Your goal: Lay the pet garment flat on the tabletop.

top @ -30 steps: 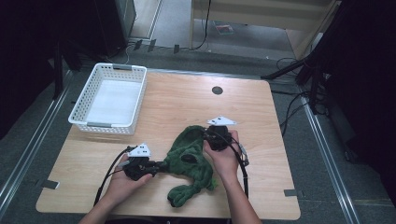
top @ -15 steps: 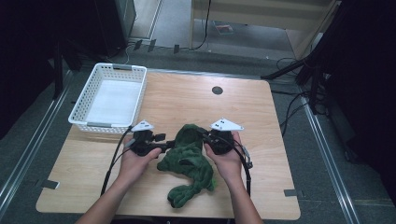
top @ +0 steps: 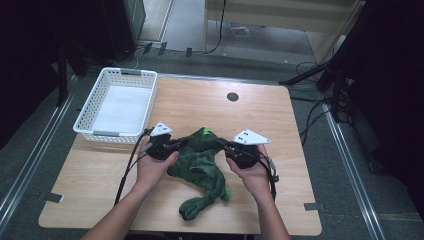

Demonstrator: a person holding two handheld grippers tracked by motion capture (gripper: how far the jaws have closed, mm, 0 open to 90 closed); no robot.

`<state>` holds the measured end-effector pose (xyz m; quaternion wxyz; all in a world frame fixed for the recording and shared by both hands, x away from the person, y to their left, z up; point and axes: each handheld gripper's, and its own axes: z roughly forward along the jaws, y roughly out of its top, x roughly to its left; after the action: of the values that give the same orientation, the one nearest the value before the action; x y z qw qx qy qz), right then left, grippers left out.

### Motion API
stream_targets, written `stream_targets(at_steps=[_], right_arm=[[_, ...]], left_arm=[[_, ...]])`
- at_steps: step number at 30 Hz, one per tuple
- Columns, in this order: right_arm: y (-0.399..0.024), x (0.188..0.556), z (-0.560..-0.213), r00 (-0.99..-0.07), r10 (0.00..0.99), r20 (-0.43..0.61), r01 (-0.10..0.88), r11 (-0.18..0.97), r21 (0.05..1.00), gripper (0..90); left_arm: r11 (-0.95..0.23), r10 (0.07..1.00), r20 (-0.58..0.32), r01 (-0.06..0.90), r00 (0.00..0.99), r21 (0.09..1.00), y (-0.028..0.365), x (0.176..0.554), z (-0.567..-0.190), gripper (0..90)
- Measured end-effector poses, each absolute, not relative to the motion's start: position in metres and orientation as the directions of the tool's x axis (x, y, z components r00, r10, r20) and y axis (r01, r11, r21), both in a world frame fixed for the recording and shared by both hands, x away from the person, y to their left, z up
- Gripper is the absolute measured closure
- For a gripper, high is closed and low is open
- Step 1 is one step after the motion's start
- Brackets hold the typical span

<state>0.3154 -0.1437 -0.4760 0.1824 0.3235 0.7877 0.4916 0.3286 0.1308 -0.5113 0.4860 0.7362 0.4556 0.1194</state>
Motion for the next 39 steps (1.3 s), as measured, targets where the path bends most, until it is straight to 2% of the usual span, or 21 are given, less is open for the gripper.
stream_targets(at_steps=[2,4,6,8,10,11,14,15,16,17,19,27,30,32,35,36,39], right_arm=[[-0.143,0.314,-0.474,-0.739,0.673,0.014,0.307,0.318,0.897,87.6],[-0.141,0.309,-0.47,-0.77,0.637,-0.018,0.263,0.343,0.902,86.9],[-0.137,0.308,-0.471,-0.769,0.638,-0.048,0.254,0.373,0.892,86.9],[-0.128,0.308,-0.49,-0.767,0.64,-0.035,0.299,0.405,0.864,87.1],[-0.124,0.308,-0.498,-0.771,0.635,-0.042,0.31,0.431,0.847,87.0],[-0.115,0.307,-0.512,-0.778,0.626,-0.061,0.327,0.485,0.811,85.7],[-0.111,0.307,-0.519,-0.784,0.617,-0.069,0.331,0.51,0.794,82.3],[-0.113,0.31,-0.519,-0.779,0.626,-0.046,0.354,0.498,0.791,71.3],[-0.113,0.31,-0.519,-0.779,0.626,-0.046,0.354,0.498,0.791,71.3],[-0.12,0.313,-0.514,-0.777,0.629,0.013,0.383,0.456,0.803,67.7],[-0.13,0.315,-0.508,-0.768,0.637,0.058,0.4,0.408,0.821,64.1],[-0.148,0.313,-0.482,-0.814,0.567,0.121,0.37,0.346,0.862,52.2],[-0.151,0.317,-0.473,-0.797,0.573,0.191,0.391,0.248,0.886,44.7],[-0.149,0.322,-0.467,-0.77,0.572,0.282,0.416,0.115,0.902,44.4],[-0.145,0.326,-0.463,-0.735,0.598,0.321,0.433,0.049,0.9,45.9],[-0.141,0.33,-0.462,-0.693,0.622,0.366,0.452,-0.02,0.892,45.8],[-0.131,0.336,-0.467,-0.664,0.64,0.386,0.487,-0.021,0.873,43.6]], left_arm=[[-0.066,0.787,-0.274,0.517,0.552,0.853,0.138,0.325,-0.501,88.6],[0.009,0.782,-0.326,0.513,0.532,0.858,0.148,0.324,-0.493,88.6],[0.071,0.754,-0.403,0.546,0.518,0.835,0.156,0.326,-0.494,88.6],[0.138,0.728,-0.491,0.599,0.479,0.789,0.163,0.329,-0.503,88.7],[0.151,0.716,-0.513,0.613,0.473,0.775,0.165,0.329,-0.507,88.7],[0.16,0.708,-0.529,0.622,0.469,0.766,0.165,0.329,-0.509,88.7],[0.151,0.695,-0.524,0.613,0.492,0.775,0.165,0.325,-0.511,88.7],[0.134,0.701,-0.503,0.599,0.506,0.789,0.164,0.323,-0.51,88.6],[0.116,0.706,-0.478,0.58,0.522,0.806,0.163,0.321,-0.509,88.6],[0.09,0.711,-0.437,0.545,0.551,0.834,0.162,0.318,-0.507,88.6],[0.082,0.712,-0.422,0.531,0.561,0.844,0.162,0.317,-0.506,88.6],[0.064,0.704,-0.374,0.47,0.604,0.88,0.161,0.311,-0.502,88.5],[0.061,0.704,-0.357,0.448,0.614,0.892,0.161,0.309,-0.502,88.5],[0.056,0.704,-0.347,0.439,0.62,0.897,0.161,0.308,-0.502,88.5],[0.053,0.701,-0.34,0.43,0.626,0.901,0.162,0.306,-0.502,88.5],[0.048,0.702,-0.334,0.426,0.629,0.903,0.162,0.306,-0.502,88.5],[0.037,0.694,-0.319,0.411,0.645,0.911,0.163,0.304,-0.501,88.4]])
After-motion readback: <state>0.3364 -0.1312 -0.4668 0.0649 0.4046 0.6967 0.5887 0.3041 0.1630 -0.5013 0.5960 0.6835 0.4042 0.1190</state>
